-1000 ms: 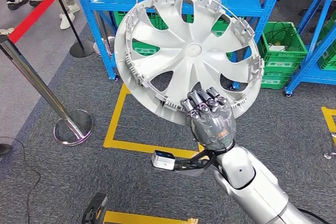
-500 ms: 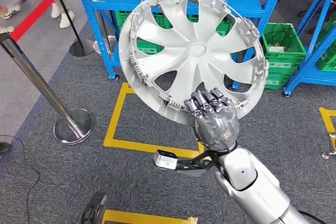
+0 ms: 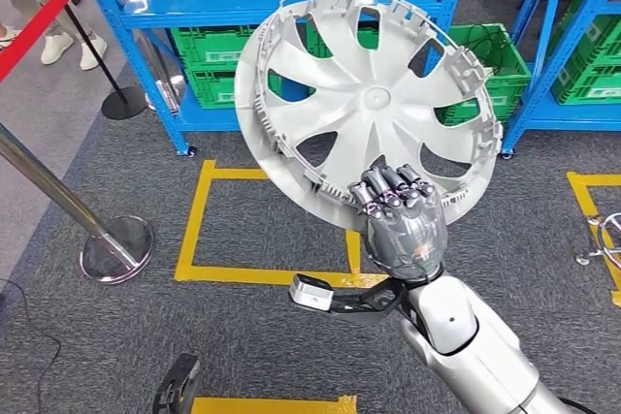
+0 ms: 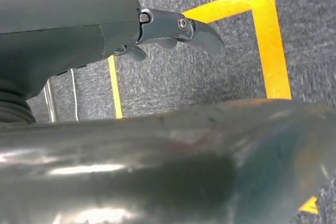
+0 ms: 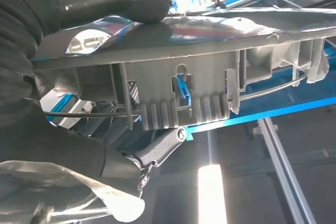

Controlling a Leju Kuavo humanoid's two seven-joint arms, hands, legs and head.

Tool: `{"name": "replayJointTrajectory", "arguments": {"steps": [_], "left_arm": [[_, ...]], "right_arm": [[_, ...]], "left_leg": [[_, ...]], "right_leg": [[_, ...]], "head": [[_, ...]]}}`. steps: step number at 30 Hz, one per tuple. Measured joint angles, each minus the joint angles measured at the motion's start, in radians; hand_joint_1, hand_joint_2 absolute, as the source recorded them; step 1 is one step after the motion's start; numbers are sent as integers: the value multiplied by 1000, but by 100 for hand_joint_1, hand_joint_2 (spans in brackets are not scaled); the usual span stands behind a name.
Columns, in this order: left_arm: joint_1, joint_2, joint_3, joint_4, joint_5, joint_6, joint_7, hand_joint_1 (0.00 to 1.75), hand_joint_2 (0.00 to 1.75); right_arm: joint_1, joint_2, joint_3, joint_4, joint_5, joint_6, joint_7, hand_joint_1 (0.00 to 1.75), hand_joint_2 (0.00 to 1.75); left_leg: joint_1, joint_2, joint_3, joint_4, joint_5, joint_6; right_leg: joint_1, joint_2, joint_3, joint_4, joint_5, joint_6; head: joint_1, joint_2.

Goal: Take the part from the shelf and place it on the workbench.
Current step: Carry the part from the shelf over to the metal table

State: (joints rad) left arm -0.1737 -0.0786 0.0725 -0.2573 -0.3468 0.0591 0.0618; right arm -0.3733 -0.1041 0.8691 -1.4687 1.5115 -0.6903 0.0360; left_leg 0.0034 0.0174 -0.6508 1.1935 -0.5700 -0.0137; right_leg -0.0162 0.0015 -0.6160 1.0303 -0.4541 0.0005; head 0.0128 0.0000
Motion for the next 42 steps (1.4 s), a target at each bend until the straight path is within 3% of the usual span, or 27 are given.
{"name": "replayJointTrajectory", "arguments": {"steps": [2,3,5,7,9,11,13,15,16,18,19,21,23,24,26,28,31,32,33,34,35,37,38,40,42], "left_arm": [[2,-1,0,0,0,0,0,0,0],[3,-2,0,0,0,0,0,0,0],[2,-2,0,0,0,0,0,0,0],[2,0,0,0,0,0,0,0,0],[3,2,0,0,0,0,0,0,0],[0,0,0,0,0,1,0,0,0],[-2,-1,1,0,0,2,0,0,0],[0,-2,1,0,0,3,-1,0,0],[1,-2,1,0,0,3,-1,0,0],[4,-3,1,0,0,3,-1,0,0],[4,-3,1,0,0,3,-1,0,0],[4,-4,1,0,0,3,-1,0,0],[3,-4,1,0,0,3,-2,0,0],[3,-4,1,0,0,2,-2,0,0],[3,-4,2,0,0,1,-2,0,0],[2,-3,2,0,0,0,-2,0,0],[5,-4,2,0,0,0,-2,0,0],[6,-4,2,0,0,0,-2,0,0],[8,-4,2,0,0,0,-2,0,0],[9,-5,2,0,0,0,-2,0,0],[9,-5,2,0,0,1,-2,0,0],[10,-3,2,0,0,3,-2,0,0],[10,-3,3,0,0,4,-2,0,0],[10,-2,3,0,0,4,-1,0,0],[8,-4,3,0,0,5,0,0,0]], "right_arm": [[2,0,0,0,0,0,-1,175,175],[3,0,0,0,0,0,-1,175,175],[4,0,-1,0,0,0,-2,175,175],[4,0,-1,0,0,0,-2,175,175],[4,0,-1,0,1,0,-2,175,175],[5,0,-3,-1,1,0,-2,175,175],[6,0,-6,-2,0,0,-3,175,175],[7,0,-7,-2,0,-1,-3,175,175],[8,0,-7,-2,0,-1,-3,175,175],[10,-1,-8,-1,0,0,-3,175,175],[10,-2,-9,0,0,0,-3,175,175],[9,-2,-10,0,0,0,-3,175,175],[9,-2,-10,1,0,0,-2,175,175],[9,-2,-11,1,0,0,-2,175,175],[11,-2,-12,1,0,0,0,175,175],[11,-2,-14,1,0,0,1,175,175],[12,-2,-15,2,0,0,0,175,175],[13,-2,-15,2,0,0,0,175,175],[13,-2,-15,3,0,0,0,175,175],[14,-2,-15,3,0,0,1,175,175],[14,-2,-15,3,0,0,1,175,175],[14,-2,-15,4,0,0,3,175,175],[14,-2,-15,4,0,0,4,175,175],[15,-2,-15,4,1,0,6,175,175],[17,-2,-17,4,1,0,9,175,175]], "left_leg": [[0,-5,-44,106,-38,2],[0,-6,-46,111,-28,5],[-2,-22,1,12,40,18],[-4,-63,56,-107,96,36],[-7,-84,73,-149,106,45],[-8,-67,79,-170,108,45],[-3,-47,87,-196,112,45],[-1,-29,88,-206,116,46],[-1,-19,87,-205,117,46],[-1,1,86,-204,116,46],[-1,11,86,-202,115,44],[-1,26,86,-197,110,37],[-7,37,83,-187,105,27],[-10,43,81,-184,104,23],[-10,53,81,-181,101,16],[-6,36,71,-151,73,7],[-1,-2,-1,26,-23,-1],[-1,-5,-25,82,-42,-1],[-1,-6,-37,107,-41,0],[-1,-8,-32,93,-21,3],[-1,-14,-11,43,16,7],[0,-55,44,-87,85,18],[0,-74,63,-132,103,22],[-2,-88,73,-162,104,28],[-1,-68,77,-179,103,31]], "right_leg": [[3,17,-2,0,1,-2],[4,26,-2,0,1,-2],[7,45,0,1,2,-2],[6,61,0,1,5,1],[0,75,-7,0,10,11],[-2,83,-17,-2,15,22],[1,55,-40,28,-7,30],[3,18,-89,131,-63,37],[2,11,-117,196,-90,42],[1,5,-140,254,-99,48],[0,1,-123,227,-79,50],[1,-25,-52,98,-26,50],[5,-47,0,7,-6,39],[8,-50,6,-5,-9,31],[8,-33,5,-6,-5,17],[5,-19,4,-8,-1,5],[5,5,3,-9,2,-3],[5,15,3,-8,2,-3],[6,25,4,-8,2,-3],[6,35,4,-8,2,-3],[6,46,6,-8,3,-3],[5,65,5,-7,4,0],[3,74,2,-7,6,4],[-1,91,-9,-6,12,16],[-3,94,-21,-6,14,27]], "head": [[0,0],[0,0],[0,0],[0,0],[-3,0],[-7,0],[-4,0],[0,0],[1,0],[1,0],[1,0],[1,0],[1,0],[2,0],[2,0],[1,0],[-1,0],[-1,0],[-1,0],[0,0],[0,0],[1,0],[0,0],[-2,0],[-4,0]]}}
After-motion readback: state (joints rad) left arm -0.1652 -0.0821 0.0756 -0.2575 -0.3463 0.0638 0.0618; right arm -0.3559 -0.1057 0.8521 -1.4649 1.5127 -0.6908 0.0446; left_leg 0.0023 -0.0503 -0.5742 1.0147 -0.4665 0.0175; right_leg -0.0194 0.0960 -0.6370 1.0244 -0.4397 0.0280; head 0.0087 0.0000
